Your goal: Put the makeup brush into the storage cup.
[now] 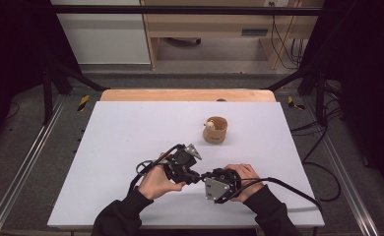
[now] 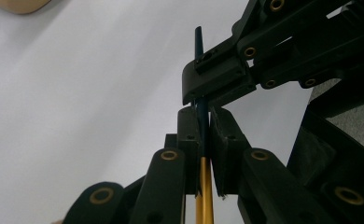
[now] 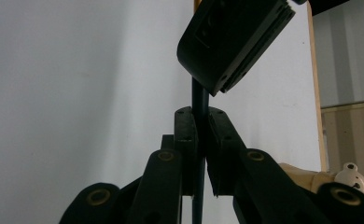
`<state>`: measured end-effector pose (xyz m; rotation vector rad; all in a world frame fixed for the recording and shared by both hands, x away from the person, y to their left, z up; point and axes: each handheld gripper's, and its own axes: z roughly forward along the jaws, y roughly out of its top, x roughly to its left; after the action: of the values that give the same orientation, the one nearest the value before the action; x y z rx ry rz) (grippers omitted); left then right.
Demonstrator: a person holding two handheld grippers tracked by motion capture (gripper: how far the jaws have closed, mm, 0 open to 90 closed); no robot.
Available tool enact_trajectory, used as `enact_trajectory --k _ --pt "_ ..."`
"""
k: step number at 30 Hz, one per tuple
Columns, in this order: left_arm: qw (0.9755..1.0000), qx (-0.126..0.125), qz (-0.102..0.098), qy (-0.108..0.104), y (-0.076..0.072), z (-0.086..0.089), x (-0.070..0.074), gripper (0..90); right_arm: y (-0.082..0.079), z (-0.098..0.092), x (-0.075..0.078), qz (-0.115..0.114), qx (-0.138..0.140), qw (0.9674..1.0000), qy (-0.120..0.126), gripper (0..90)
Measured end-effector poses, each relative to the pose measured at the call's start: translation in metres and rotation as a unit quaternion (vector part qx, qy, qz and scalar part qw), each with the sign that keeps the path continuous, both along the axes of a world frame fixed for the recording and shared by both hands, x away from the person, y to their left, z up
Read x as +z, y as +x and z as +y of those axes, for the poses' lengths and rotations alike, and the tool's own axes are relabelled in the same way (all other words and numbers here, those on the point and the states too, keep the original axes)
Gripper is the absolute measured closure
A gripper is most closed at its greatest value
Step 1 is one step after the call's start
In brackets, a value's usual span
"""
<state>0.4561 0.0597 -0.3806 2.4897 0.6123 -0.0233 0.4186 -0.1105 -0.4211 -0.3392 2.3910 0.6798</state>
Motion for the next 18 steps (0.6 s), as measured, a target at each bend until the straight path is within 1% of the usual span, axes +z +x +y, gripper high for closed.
enact_trajectory --k 2,3,4,5,6,7,8,10,11,13,14,15,16,17,18 --pt "1.0000 -0.003 -0.003 0.000 0.000 0.001 0.001 82.3 0.001 0.000 0.000 -0.004 0.005 1.0000 0.000 83.7" --pt "1.0000 -0.004 -0.007 -0.002 0.000 0.001 0.001 81.9 0.000 0.000 0.001 -0.003 0.001 1.0000 0.001 83.7" --pt "0.9998 0.003 -0.015 -0.013 -0.002 0.002 0.002 81.4 0.000 -0.001 0.001 -0.002 -0.002 1.0000 0.001 83.7" --pt "0.9998 0.003 -0.015 -0.013 -0.002 0.002 0.002 79.4 0.000 -0.001 0.001 -0.002 -0.002 1.0000 0.001 83.7" --pt "0.9996 0.002 -0.024 -0.016 -0.002 0.005 0.005 77.4 0.001 -0.001 0.000 0.000 -0.003 1.0000 -0.002 83.7" --pt "0.9996 0.002 -0.024 -0.016 -0.002 0.005 0.005 75.6 0.001 -0.001 0.000 0.000 -0.003 1.0000 -0.002 83.7" --pt "0.9995 0.001 -0.029 -0.014 -0.001 0.007 0.006 73.1 0.001 -0.001 -0.001 0.005 -0.008 0.9999 -0.004 83.7" --pt "0.9991 0.002 -0.038 -0.021 -0.001 0.012 0.009 68.2 0.001 -0.001 -0.001 0.014 -0.012 0.9998 0.001 83.7" --pt "0.9988 0.003 -0.046 -0.019 -0.001 0.015 0.010 68.2 0.001 -0.001 -0.001 0.014 -0.012 0.9998 0.001 83.7" --pt "0.9974 0.008 -0.063 -0.033 -0.001 0.022 0.013 61.2 0.002 -0.001 -0.002 0.017 -0.014 0.9997 0.004 83.7" --pt "0.9958 0.018 -0.076 -0.046 -0.001 0.030 0.016 55.1 0.003 -0.001 -0.002 0.017 -0.011 0.9998 0.003 83.7" --pt "0.9950 0.024 -0.084 -0.049 0.000 0.034 0.018 52.1 0.003 0.000 -0.003 0.023 -0.016 0.9996 0.006 83.7" --pt "0.9937 0.030 -0.091 -0.057 0.001 0.037 0.018 48.4 0.003 0.000 -0.003 0.024 -0.013 0.9996 0.005 83.6" --pt "0.9937 0.030 -0.091 -0.057 0.001 0.037 0.018 45.9 0.003 0.000 -0.003 0.024 -0.013 0.9996 0.005 83.6" --pt "0.9925 0.038 -0.096 -0.065 0.001 0.041 0.019 44.0 0.004 0.000 -0.003 0.027 -0.015 0.9995 0.002 83.6"
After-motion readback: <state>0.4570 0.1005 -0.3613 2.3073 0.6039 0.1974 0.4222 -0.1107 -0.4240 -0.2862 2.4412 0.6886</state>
